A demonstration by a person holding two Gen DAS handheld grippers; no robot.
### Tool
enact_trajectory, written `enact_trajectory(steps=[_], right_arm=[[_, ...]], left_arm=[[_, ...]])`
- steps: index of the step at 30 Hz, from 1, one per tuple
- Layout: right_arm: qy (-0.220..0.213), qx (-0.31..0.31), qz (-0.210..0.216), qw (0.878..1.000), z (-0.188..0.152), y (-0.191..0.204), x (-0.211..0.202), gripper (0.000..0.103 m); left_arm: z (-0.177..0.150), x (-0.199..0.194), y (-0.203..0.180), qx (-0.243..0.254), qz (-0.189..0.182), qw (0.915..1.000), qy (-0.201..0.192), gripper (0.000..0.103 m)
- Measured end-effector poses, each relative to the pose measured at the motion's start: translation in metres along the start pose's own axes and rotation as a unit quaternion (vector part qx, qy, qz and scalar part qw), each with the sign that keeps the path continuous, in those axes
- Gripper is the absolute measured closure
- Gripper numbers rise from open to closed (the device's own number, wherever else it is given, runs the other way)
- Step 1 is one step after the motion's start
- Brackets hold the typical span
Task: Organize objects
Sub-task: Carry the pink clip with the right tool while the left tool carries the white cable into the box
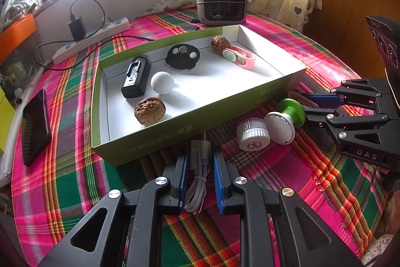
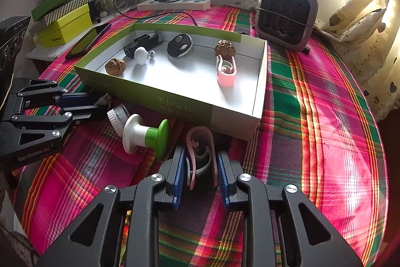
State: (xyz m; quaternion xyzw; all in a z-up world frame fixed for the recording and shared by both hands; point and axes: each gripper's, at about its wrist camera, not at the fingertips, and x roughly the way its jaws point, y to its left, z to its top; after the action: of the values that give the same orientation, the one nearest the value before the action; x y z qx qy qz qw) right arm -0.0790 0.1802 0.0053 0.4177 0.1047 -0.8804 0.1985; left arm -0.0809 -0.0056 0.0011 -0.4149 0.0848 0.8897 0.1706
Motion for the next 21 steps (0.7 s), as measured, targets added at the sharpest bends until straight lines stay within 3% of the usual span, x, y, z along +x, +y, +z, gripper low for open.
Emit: enact_trajectory(steps=[21], right_arm=[[-0.006,0.025,0.003,1.0,-0.0001,-0.0043,-0.0042,0.079]], left_arm=[[-0.0036,-0.0046,-0.0016,-0.017,0.0,0.9999,0.001,0.087]])
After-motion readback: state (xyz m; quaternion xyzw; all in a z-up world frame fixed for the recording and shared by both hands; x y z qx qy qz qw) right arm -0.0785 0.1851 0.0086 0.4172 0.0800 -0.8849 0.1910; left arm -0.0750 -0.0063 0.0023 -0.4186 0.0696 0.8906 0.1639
